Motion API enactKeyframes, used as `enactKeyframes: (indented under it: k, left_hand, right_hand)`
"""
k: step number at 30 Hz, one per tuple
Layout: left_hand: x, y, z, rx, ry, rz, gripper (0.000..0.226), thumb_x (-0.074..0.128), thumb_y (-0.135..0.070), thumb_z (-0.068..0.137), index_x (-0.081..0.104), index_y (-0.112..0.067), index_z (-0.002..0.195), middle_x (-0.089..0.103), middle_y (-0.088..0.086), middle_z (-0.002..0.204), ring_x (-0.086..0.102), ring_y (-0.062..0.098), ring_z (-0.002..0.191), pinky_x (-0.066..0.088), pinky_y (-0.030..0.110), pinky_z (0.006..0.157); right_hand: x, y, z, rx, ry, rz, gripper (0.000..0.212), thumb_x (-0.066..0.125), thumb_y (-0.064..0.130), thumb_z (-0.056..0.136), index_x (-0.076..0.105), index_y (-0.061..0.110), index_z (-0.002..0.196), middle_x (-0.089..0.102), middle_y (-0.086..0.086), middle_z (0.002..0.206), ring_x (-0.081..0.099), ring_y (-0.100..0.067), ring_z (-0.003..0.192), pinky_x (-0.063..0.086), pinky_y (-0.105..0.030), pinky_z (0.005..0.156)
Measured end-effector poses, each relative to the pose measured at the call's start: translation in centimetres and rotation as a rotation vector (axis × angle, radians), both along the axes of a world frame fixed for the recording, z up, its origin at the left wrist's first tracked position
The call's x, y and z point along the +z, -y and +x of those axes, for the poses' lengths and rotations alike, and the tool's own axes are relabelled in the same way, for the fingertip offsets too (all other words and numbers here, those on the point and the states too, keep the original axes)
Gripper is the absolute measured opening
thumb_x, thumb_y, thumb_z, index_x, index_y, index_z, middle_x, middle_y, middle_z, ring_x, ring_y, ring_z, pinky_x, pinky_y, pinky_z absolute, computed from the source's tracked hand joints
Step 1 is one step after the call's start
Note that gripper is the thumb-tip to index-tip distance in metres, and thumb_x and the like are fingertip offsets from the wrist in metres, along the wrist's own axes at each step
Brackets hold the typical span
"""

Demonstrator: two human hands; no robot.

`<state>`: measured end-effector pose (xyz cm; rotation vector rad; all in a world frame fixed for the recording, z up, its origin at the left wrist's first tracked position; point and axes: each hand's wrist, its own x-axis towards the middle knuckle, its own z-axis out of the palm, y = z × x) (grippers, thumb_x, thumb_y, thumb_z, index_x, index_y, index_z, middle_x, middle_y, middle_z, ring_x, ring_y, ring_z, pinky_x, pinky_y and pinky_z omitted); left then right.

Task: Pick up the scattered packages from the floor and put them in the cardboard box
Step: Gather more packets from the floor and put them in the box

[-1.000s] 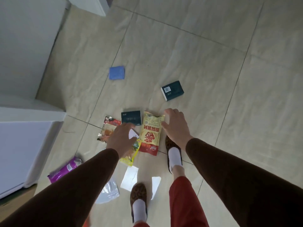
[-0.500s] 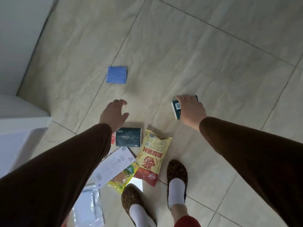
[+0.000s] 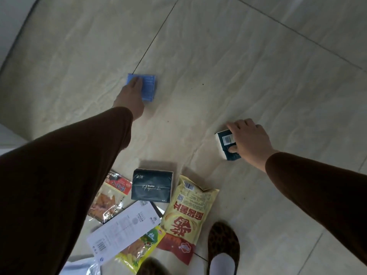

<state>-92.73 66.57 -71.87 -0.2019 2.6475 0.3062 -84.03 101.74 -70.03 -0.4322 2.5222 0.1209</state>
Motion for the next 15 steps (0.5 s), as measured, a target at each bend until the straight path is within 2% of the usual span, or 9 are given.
enactKeyframes:
  k: [2, 5, 8, 11, 13, 15]
  left_hand:
    - [-0.6, -0.2, -0.6, -0.046, -0.018, -0.041, 0.075, 0.049, 0.003, 0.092, 0.017, -0.015, 0.158, 0.029, 0.007, 0.159, 0.037, 0.036, 0.134, 0.047, 0.056, 0.099]
    - [-1.2, -1.0, 0.4, -0.041, 0.01, -0.06, 0.081, 0.06, -0.001, 0.088, 0.017, -0.014, 0.155, 0.041, 0.017, 0.142, 0.042, 0.039, 0.126, 0.05, 0.053, 0.094]
    - [-1.4, -1.5, 2.5, -0.021, 0.02, -0.136, 0.056, 0.062, -0.01, 0.084, 0.043, -0.003, 0.136, 0.051, 0.022, 0.129, 0.047, 0.04, 0.119, 0.048, 0.049, 0.09]
    - [-0.4, -1.0, 5.3, -0.169, -0.021, -0.245, 0.032, 0.057, -0.025, 0.087, 0.06, -0.007, 0.114, 0.059, 0.018, 0.112, 0.05, 0.037, 0.109, 0.042, 0.043, 0.084]
    - [1.1, -0.7, 7.5, -0.164, -0.082, -0.119, 0.02, 0.053, -0.026, 0.087, 0.06, -0.01, 0.098, 0.061, 0.015, 0.1, 0.053, 0.035, 0.098, 0.04, 0.041, 0.08]
    - [3.4, -0.7, 9.7, 0.035, -0.018, 0.213, 0.007, 0.053, -0.021, 0.085, 0.05, -0.014, 0.085, 0.058, 0.007, 0.081, 0.053, 0.026, 0.077, 0.039, 0.035, 0.068]
  right_hand:
    - [-0.1, -0.4, -0.3, 0.003, -0.016, 0.009, 0.068, 0.075, 0.051, 0.082, 0.049, 0.017, 0.135, 0.06, -0.007, 0.126, 0.052, -0.029, 0.118, 0.048, -0.042, 0.094]
    - [-0.1, 0.0, -0.5, -0.002, -0.015, 0.102, 0.07, 0.072, 0.065, 0.077, 0.055, 0.015, 0.122, 0.061, -0.009, 0.115, 0.053, -0.029, 0.109, 0.045, -0.042, 0.091]
    - [0.3, 0.7, 0.1, 0.003, -0.007, 0.243, 0.081, 0.064, 0.08, 0.072, 0.06, 0.013, 0.117, 0.062, -0.01, 0.111, 0.053, -0.031, 0.108, 0.039, -0.044, 0.093]
    - [0.8, 0.9, 1.8, -0.146, 0.05, 0.21, 0.081, 0.065, 0.08, 0.073, 0.055, 0.012, 0.117, 0.059, -0.013, 0.116, 0.054, -0.035, 0.111, 0.042, -0.045, 0.091]
    - [1.7, 1.2, 3.4, -0.34, 0.16, 0.036, 0.069, 0.071, 0.069, 0.078, 0.047, 0.014, 0.113, 0.064, -0.012, 0.113, 0.062, -0.035, 0.105, 0.045, -0.043, 0.085]
    - [2.7, 1.8, 5.3, -0.494, 0.252, -0.112, 0.061, 0.073, 0.058, 0.084, 0.041, 0.014, 0.111, 0.067, -0.01, 0.107, 0.067, -0.034, 0.098, 0.046, -0.039, 0.077]
